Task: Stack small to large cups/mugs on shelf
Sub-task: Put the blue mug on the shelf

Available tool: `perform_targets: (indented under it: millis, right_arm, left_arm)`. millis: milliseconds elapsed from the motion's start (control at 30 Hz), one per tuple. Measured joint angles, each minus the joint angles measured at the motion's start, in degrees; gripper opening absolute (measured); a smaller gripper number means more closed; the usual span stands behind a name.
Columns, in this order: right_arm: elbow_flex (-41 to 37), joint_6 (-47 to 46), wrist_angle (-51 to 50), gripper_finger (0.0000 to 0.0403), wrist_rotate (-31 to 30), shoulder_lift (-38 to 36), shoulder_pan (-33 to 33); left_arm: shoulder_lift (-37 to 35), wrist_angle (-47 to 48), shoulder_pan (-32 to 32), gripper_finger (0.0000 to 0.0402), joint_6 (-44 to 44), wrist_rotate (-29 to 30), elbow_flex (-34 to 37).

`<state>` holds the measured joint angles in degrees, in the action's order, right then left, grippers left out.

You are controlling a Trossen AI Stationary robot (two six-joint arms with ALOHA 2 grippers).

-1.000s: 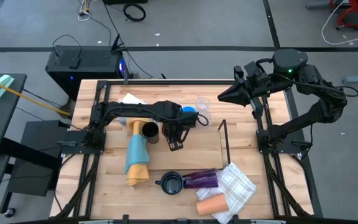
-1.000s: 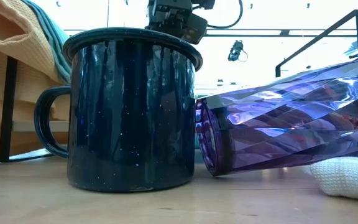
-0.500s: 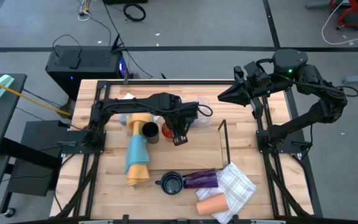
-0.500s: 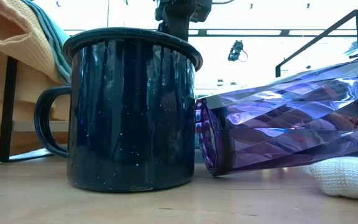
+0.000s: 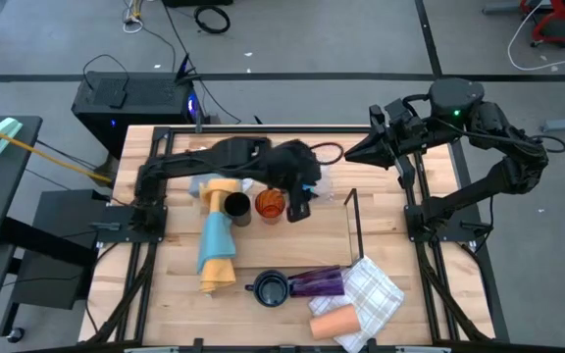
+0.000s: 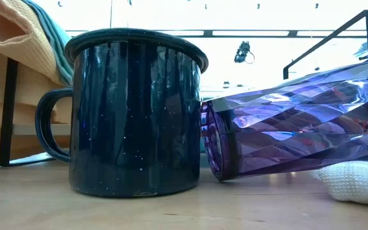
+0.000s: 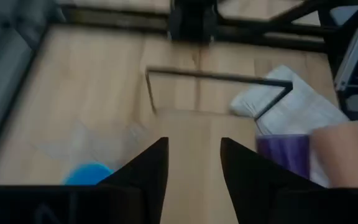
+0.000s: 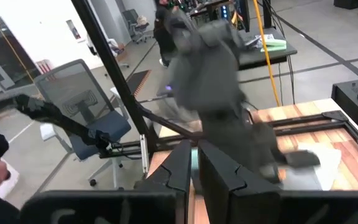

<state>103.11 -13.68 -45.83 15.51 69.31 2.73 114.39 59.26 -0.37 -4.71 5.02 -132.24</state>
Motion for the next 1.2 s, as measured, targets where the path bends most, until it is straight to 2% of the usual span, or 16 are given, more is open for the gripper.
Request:
perform_targets:
  millis: [200,333,567,733,867,1033,1200]
  right_arm:
    - [0.0,0.38,-1.6,0.0038,-1.62,-0.43,0.03]
    - [0.0,0.79,-3.18,0.0038,-1.7,-0.43,0.01]
    - [-0.02,1.48,-9.18,0.0038,-3.66,-0.45,0.01]
    - [-0.62,2.63,-9.63,0.0038,-4.67,-0.5,-0.01]
    - [-2.62,3.4,-8.25,0.0038,-5.52,-0.41,0.22]
    - [-6.53,3.65,-1.51,0.0038,-5.6,-0.77,0.92]
    - [-9.35,3.37,3.28,0.0038,-5.61,-1.88,2.0]
  left_arm:
    - [-3.83,-4.02,2.68,0.013,3.65,3.97,0.25]
    - [-6.7,-8.48,4.49,0.0117,4.06,2.82,0.38]
    - [-12.0,-22.72,3.55,0.0093,7.96,0.76,0.26]
    - [-15.01,-27.42,2.31,0.0079,5.07,0.63,0.3]
    - [-15.28,-34.76,0.71,0.0076,3.56,-3.19,0.55]
    - [-14.02,-43.6,-1.15,0.0078,1.31,-8.3,0.64]
    - [-13.64,-55.55,-1.52,0.0077,-3.91,-10.79,8.54]
